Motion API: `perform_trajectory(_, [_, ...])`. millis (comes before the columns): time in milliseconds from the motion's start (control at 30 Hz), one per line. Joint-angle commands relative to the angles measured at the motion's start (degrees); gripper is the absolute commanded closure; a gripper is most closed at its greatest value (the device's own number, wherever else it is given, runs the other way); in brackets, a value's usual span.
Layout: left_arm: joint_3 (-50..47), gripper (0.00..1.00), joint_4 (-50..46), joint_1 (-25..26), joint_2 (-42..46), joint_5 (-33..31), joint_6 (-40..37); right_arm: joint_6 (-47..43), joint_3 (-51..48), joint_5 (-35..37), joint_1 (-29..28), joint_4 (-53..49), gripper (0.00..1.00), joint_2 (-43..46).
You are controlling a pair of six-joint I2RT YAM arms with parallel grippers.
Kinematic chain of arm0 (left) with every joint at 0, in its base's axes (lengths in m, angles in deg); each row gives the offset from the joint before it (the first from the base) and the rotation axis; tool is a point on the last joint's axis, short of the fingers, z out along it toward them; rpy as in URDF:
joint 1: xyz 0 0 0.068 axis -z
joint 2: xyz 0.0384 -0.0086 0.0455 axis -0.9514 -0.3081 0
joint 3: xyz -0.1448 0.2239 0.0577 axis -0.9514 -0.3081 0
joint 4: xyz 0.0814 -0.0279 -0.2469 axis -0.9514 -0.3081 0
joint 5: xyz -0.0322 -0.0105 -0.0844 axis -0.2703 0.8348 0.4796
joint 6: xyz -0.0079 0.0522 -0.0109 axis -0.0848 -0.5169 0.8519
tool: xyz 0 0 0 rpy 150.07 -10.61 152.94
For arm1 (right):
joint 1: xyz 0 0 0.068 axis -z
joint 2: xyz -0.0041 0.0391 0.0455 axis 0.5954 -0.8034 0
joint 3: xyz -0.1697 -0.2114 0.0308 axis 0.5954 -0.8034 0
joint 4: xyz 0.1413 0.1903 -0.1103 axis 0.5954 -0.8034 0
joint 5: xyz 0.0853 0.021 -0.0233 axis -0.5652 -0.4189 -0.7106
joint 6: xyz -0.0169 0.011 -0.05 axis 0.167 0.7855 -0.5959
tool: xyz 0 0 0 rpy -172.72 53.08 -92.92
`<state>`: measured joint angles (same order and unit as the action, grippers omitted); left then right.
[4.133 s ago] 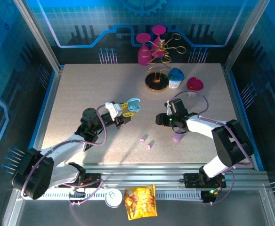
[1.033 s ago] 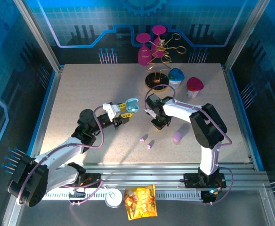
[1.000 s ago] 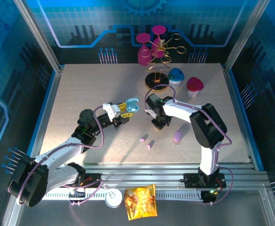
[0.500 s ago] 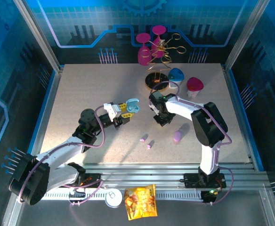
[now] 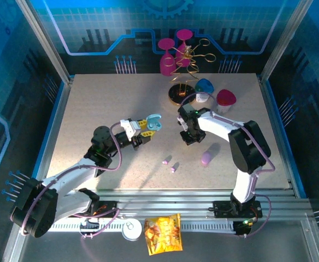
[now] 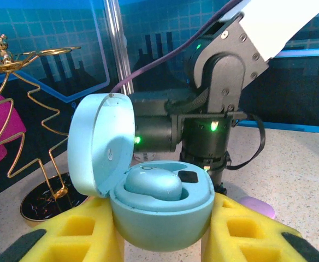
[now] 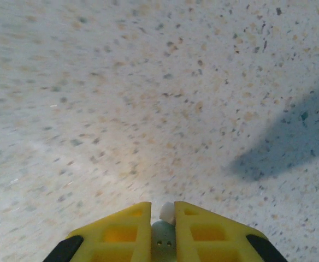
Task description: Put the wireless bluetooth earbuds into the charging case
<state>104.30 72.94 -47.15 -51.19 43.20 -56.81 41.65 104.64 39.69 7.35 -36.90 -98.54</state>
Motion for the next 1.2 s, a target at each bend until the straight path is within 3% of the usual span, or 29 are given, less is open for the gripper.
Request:
perform_trajectory(0, [0.5, 0.85, 1.9, 0.3, -0.7, 0.1, -0.8, 1.3, -1.3, -7.0, 1.1, 0.8, 0.87, 5.2])
perform_trajectory(267, [0.5, 0.85, 2.9, 0.3, -1.2, 0.6, -0.1, 5.0, -4.7, -13.4, 2.0, 3.7, 0.87, 8.9])
perform_trajectory(467, [0.3, 0.85, 2.9, 0.3, -0.8, 0.6, 0.2, 11.4, -8.4, -11.9, 2.6, 7.8, 0.87, 6.5])
perform_trajectory(633, [0.3, 0.85, 1.7, 0.3, 0.1, 0.4, -0.4, 11.4, -7.9, -4.8, 1.8, 5.9, 0.86, 3.1])
perform_trajectory(867, [0.3, 0.85, 2.2, 0.3, -0.4, 0.4, -0.2, 11.0, -7.1, -4.5, 1.6, 6.0, 0.85, 0.2])
perform_trajectory(1167, [0.3, 0.85, 2.0, 0.3, -0.7, 0.4, -0.3, 10.9, -7.7, -7.1, 1.5, 7.8, 0.62, 4.1])
